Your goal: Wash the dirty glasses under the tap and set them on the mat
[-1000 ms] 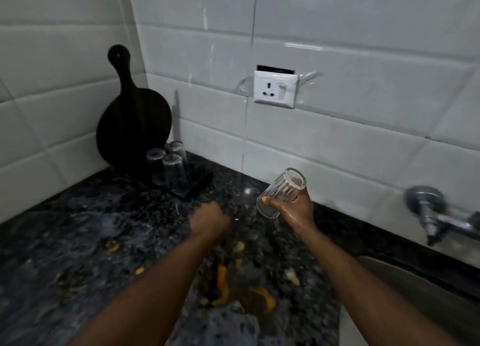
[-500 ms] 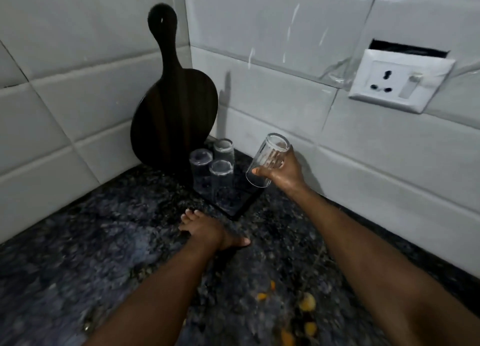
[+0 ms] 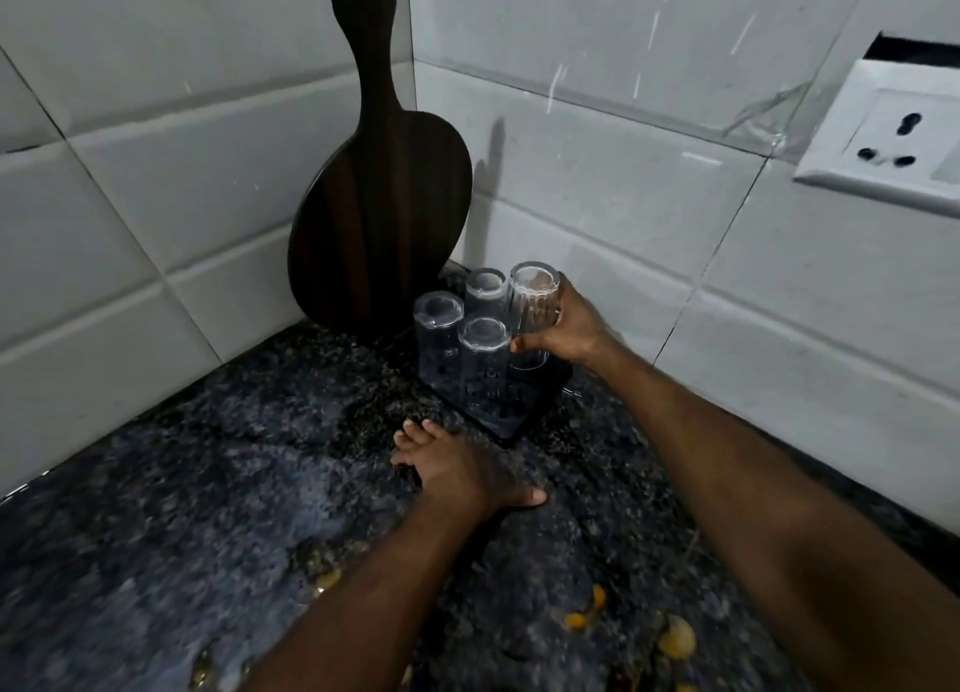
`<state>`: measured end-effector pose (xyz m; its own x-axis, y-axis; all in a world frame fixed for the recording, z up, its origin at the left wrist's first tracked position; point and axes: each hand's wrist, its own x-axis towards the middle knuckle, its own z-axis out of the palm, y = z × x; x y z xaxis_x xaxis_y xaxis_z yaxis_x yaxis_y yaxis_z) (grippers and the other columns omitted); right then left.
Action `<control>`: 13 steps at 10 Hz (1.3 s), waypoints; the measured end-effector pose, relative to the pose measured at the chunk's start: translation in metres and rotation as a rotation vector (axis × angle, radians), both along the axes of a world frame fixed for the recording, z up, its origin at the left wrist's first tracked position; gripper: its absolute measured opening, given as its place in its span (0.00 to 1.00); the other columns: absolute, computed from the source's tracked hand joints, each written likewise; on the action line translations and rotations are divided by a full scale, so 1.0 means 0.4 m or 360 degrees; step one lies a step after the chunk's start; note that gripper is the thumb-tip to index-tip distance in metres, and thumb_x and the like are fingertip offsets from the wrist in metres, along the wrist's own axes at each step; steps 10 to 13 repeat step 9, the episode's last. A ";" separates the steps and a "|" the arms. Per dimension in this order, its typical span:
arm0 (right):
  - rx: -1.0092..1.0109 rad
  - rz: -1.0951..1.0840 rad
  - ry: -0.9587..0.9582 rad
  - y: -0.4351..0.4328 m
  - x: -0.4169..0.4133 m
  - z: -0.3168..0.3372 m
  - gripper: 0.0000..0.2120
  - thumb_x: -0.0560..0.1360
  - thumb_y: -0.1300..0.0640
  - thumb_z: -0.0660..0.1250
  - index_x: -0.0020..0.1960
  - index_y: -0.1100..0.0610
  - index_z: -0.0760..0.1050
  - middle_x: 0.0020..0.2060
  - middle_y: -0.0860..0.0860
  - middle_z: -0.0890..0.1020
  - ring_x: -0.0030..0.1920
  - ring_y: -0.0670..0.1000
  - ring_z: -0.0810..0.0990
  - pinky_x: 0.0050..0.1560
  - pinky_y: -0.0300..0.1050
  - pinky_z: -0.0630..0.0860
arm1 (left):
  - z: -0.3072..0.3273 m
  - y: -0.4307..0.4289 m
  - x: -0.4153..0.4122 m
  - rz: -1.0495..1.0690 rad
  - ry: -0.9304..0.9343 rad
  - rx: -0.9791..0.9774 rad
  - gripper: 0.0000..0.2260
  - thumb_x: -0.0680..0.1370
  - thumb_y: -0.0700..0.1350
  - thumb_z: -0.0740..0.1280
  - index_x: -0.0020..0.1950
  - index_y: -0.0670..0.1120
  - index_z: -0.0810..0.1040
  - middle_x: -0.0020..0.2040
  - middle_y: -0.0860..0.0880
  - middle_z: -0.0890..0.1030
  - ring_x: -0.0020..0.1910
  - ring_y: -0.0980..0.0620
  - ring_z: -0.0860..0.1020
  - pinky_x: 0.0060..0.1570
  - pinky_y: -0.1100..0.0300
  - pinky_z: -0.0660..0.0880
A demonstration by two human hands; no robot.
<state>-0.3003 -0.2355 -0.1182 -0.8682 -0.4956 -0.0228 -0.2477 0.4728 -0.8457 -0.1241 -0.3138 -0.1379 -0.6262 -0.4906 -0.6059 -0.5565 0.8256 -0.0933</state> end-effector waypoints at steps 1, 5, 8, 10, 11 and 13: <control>0.0013 0.0026 -0.0037 0.005 0.013 -0.003 0.44 0.62 0.69 0.80 0.73 0.59 0.62 0.54 0.50 0.76 0.53 0.48 0.75 0.34 0.18 0.67 | -0.011 -0.002 0.010 -0.0006 0.0047 -0.0026 0.67 0.61 0.81 0.63 0.78 0.34 0.40 0.79 0.32 0.41 0.77 0.28 0.44 0.74 0.36 0.55; 0.0249 -0.0036 -0.0049 -0.015 0.013 -0.037 0.45 0.64 0.64 0.80 0.73 0.55 0.58 0.53 0.49 0.77 0.57 0.52 0.77 0.50 0.34 0.69 | -0.023 -0.004 0.019 -0.0012 0.0116 -0.0033 0.69 0.60 0.82 0.61 0.77 0.32 0.37 0.78 0.30 0.42 0.77 0.28 0.44 0.74 0.37 0.55; 0.0485 -0.0056 0.0492 0.142 0.156 -0.055 0.32 0.73 0.49 0.70 0.73 0.54 0.64 0.70 0.53 0.71 0.68 0.55 0.71 0.67 0.49 0.65 | -0.031 -0.001 0.071 0.0006 0.0276 -0.0065 0.67 0.61 0.84 0.53 0.78 0.32 0.39 0.78 0.29 0.43 0.78 0.29 0.46 0.74 0.36 0.52; 0.1103 0.0271 0.0833 0.283 0.205 0.003 0.11 0.75 0.48 0.67 0.55 0.52 0.79 0.60 0.50 0.78 0.68 0.53 0.71 0.65 0.49 0.56 | -0.028 0.035 0.070 0.0125 0.0422 -0.0052 0.58 0.68 0.78 0.60 0.80 0.36 0.47 0.79 0.32 0.48 0.78 0.30 0.47 0.69 0.27 0.44; 0.1103 0.0271 0.0833 0.283 0.205 0.003 0.11 0.75 0.48 0.67 0.55 0.52 0.79 0.60 0.50 0.78 0.68 0.53 0.71 0.65 0.49 0.56 | -0.028 0.035 0.070 0.0125 0.0422 -0.0052 0.58 0.68 0.78 0.60 0.80 0.36 0.47 0.79 0.32 0.48 0.78 0.30 0.47 0.69 0.27 0.44; 0.1103 0.0271 0.0833 0.283 0.205 0.003 0.11 0.75 0.48 0.67 0.55 0.52 0.79 0.60 0.50 0.78 0.68 0.53 0.71 0.65 0.49 0.56 | -0.028 0.035 0.070 0.0125 0.0422 -0.0052 0.58 0.68 0.78 0.60 0.80 0.36 0.47 0.79 0.32 0.48 0.78 0.30 0.47 0.69 0.27 0.44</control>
